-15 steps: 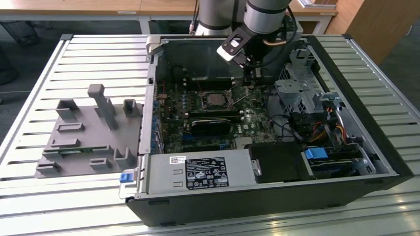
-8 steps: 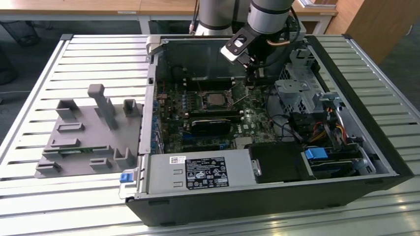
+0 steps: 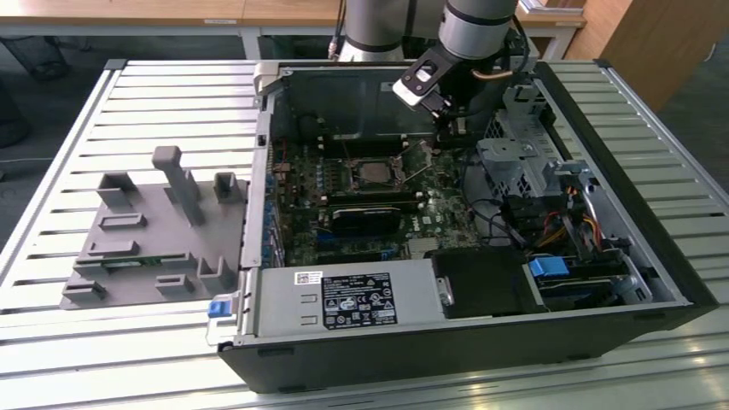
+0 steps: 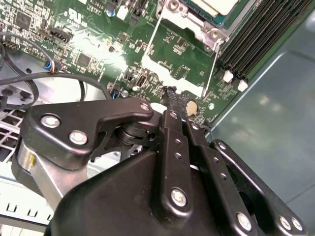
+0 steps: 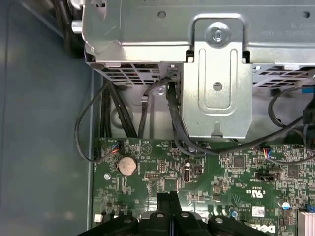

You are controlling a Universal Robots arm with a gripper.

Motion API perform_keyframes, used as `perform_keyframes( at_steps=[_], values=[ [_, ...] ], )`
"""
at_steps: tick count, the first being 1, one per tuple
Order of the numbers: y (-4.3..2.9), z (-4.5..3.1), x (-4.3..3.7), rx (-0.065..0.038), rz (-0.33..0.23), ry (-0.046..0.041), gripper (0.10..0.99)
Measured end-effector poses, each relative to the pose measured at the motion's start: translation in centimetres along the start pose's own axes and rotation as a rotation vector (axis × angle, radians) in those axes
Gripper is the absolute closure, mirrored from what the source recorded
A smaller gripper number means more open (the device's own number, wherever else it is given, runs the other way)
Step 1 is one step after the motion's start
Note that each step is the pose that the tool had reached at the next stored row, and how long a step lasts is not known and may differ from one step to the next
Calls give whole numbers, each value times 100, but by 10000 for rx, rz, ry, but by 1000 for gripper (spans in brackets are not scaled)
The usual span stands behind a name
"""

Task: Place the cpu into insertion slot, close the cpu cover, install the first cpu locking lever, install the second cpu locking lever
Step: 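Close the cpu cover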

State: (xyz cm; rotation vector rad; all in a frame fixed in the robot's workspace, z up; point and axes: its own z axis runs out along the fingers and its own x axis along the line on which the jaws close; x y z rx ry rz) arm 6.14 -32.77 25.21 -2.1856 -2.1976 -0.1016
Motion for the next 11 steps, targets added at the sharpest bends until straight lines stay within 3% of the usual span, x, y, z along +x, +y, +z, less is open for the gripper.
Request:
perform_keyframes(
  at_steps=[6,11],
  values=[
    [61,20,13,48,3,1,969],
    [82,75,16,153,11,0,969]
  ],
)
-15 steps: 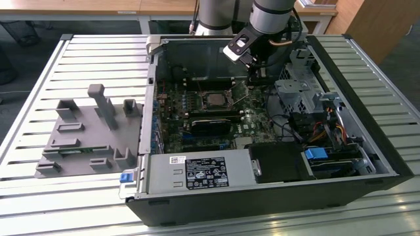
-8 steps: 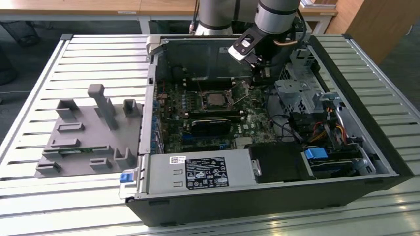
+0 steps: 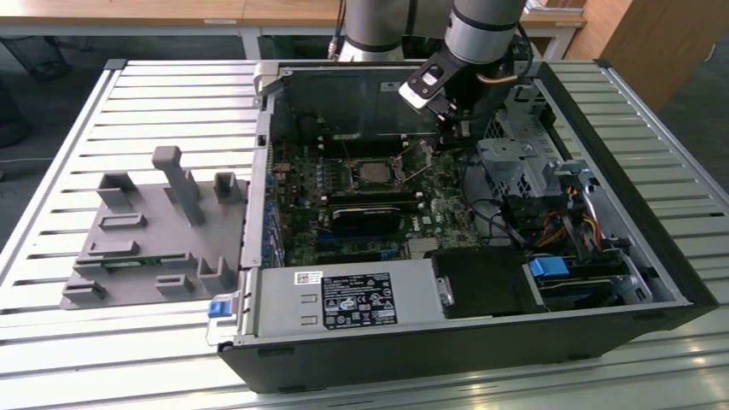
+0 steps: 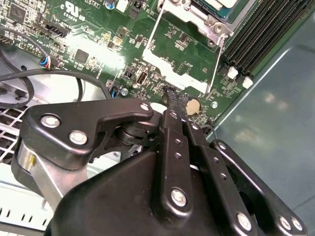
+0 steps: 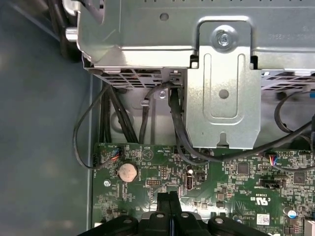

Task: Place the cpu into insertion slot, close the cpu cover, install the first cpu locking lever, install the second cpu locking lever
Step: 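Close the cpu cover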

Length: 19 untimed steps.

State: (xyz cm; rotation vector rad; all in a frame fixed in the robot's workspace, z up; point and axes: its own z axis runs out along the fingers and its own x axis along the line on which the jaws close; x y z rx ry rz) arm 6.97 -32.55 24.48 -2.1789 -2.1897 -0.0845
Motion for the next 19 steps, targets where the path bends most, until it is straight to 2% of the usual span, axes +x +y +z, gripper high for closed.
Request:
perform_keyframes(
  at_steps=[4,12,19],
  values=[
    [17,33,-1,59,5,1,969],
    [22,55,-2,62,4,1,969],
    [72,55,-3,63,4,1,969]
  ],
)
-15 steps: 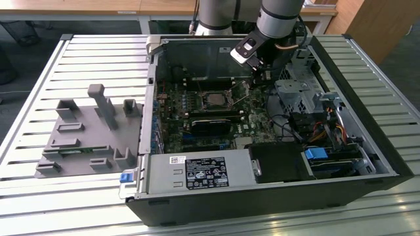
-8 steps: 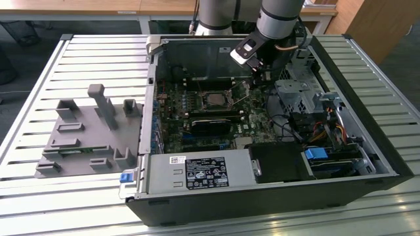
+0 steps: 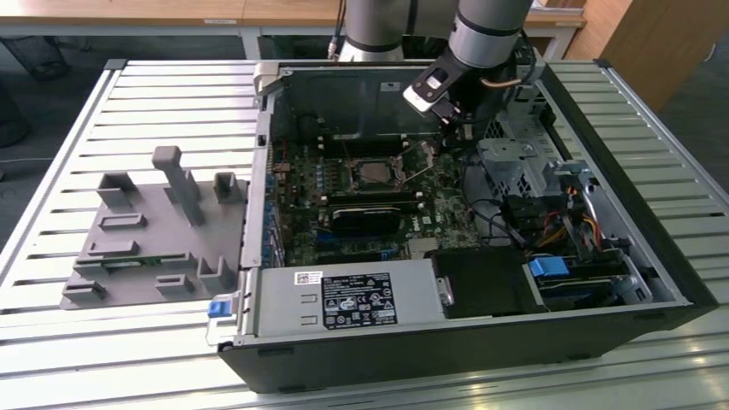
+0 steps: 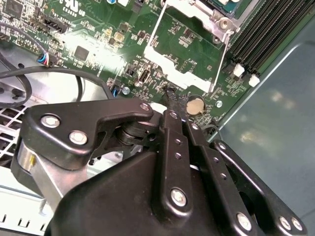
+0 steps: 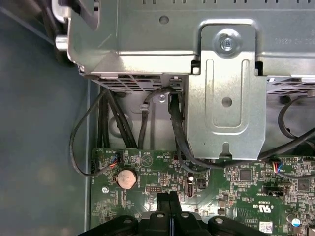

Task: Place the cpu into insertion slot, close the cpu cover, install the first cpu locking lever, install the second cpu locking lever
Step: 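Close the cpu cover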

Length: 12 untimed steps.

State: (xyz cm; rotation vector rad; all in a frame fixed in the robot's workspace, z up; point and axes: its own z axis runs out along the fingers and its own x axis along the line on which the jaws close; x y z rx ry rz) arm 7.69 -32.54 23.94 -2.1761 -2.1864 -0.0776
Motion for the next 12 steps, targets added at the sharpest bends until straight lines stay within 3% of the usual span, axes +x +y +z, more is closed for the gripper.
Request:
perform_keyframes(
  at_steps=[7,12],
  values=[
    [5,43,-3,0,1,1,969],
    [-87,50,-3,1,0,-1,969]
  ],
)
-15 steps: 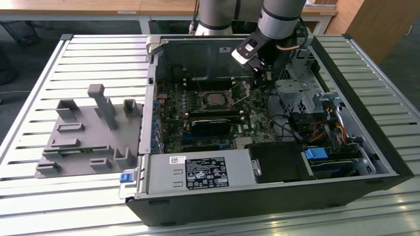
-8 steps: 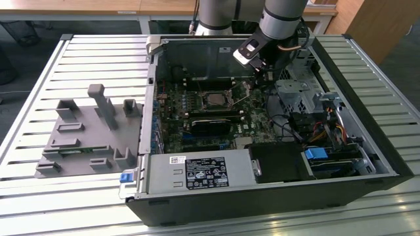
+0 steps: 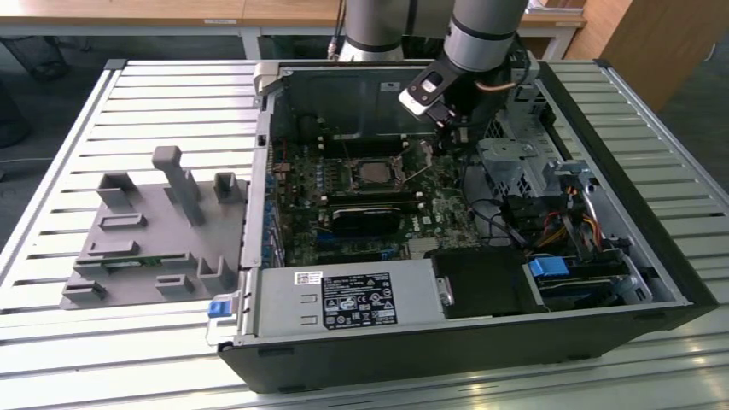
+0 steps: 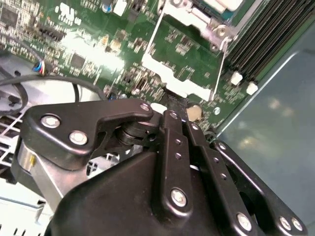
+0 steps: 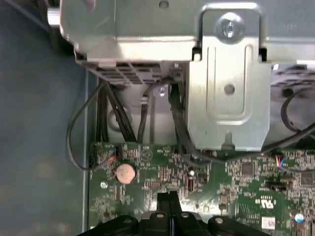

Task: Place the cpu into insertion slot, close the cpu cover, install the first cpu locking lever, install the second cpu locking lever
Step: 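Close the cpu cover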

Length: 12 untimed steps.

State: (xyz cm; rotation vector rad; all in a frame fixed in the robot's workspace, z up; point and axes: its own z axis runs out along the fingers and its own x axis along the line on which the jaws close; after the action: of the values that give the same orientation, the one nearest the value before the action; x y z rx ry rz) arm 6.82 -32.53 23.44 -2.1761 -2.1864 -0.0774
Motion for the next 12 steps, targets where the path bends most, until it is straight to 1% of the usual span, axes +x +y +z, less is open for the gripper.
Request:
perform_keyframes(
  at_steps=[5,8,12],
  values=[
    [-125,1,0,0,1,1,969],
    [-168,-6,1,0,1,0,969],
    [-244,-15,2,0,0,1,969]
  ],
)
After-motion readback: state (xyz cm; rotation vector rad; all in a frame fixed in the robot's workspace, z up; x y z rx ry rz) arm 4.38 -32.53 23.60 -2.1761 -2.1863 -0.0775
